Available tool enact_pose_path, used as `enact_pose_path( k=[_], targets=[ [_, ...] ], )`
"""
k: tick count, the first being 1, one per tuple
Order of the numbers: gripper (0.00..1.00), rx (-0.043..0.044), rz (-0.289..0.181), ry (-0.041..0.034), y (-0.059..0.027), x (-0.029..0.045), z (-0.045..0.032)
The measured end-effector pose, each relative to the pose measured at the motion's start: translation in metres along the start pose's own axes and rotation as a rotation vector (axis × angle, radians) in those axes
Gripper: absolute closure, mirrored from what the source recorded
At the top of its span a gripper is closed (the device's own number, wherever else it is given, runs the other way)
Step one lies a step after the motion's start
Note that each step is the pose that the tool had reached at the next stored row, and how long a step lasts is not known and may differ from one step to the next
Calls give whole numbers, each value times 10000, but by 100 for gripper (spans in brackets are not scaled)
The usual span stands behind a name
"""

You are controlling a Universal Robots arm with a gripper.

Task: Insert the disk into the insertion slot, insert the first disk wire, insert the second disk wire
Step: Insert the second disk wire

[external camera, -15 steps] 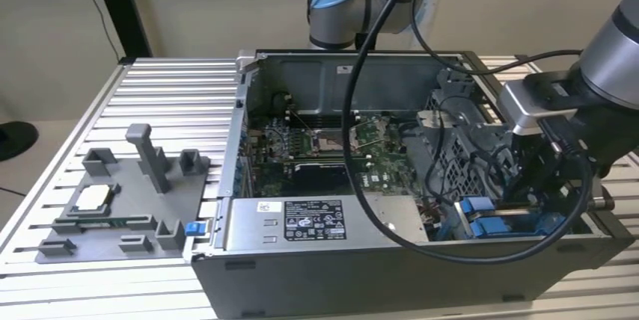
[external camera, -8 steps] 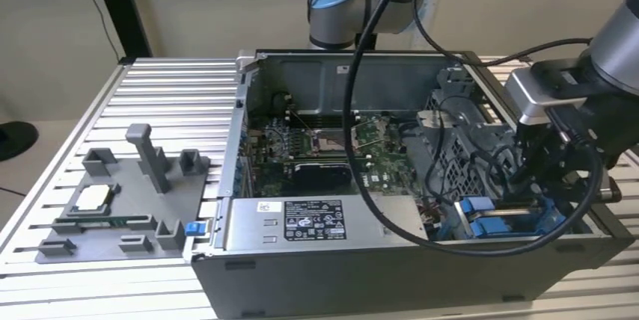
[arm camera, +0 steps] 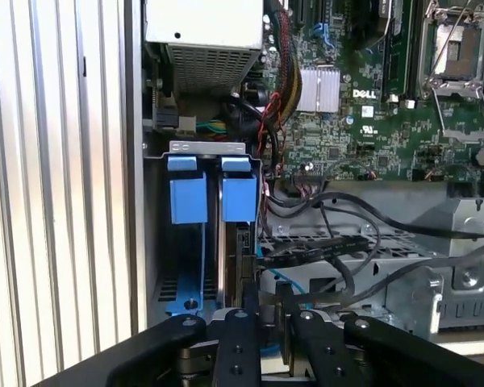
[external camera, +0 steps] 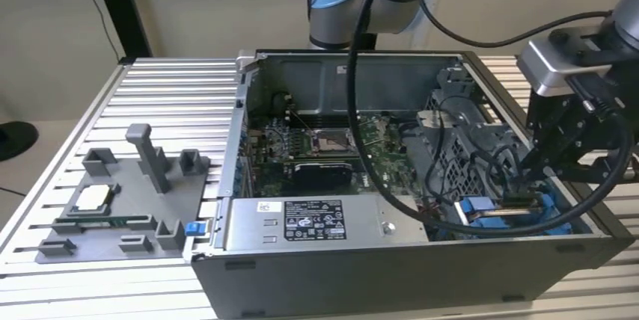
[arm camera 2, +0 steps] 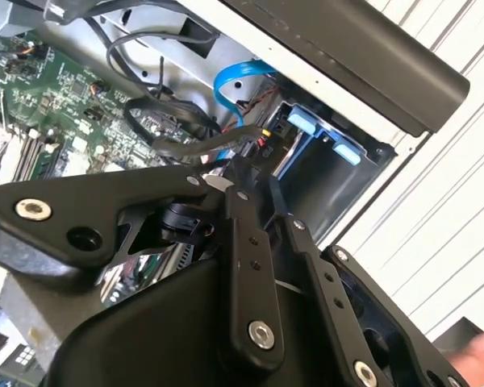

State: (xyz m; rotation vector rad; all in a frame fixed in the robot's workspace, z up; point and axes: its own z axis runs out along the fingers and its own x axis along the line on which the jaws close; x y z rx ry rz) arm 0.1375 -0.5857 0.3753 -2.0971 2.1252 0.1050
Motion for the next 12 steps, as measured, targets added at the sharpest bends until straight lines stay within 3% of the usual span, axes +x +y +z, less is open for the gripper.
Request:
enact_pose_path(
  k=[5, 12],
  targets=[
    [0, 0, 0, -4, -6, -18, -111],
    [0, 0, 0, -3, -8, -21, -131]
  ],
)
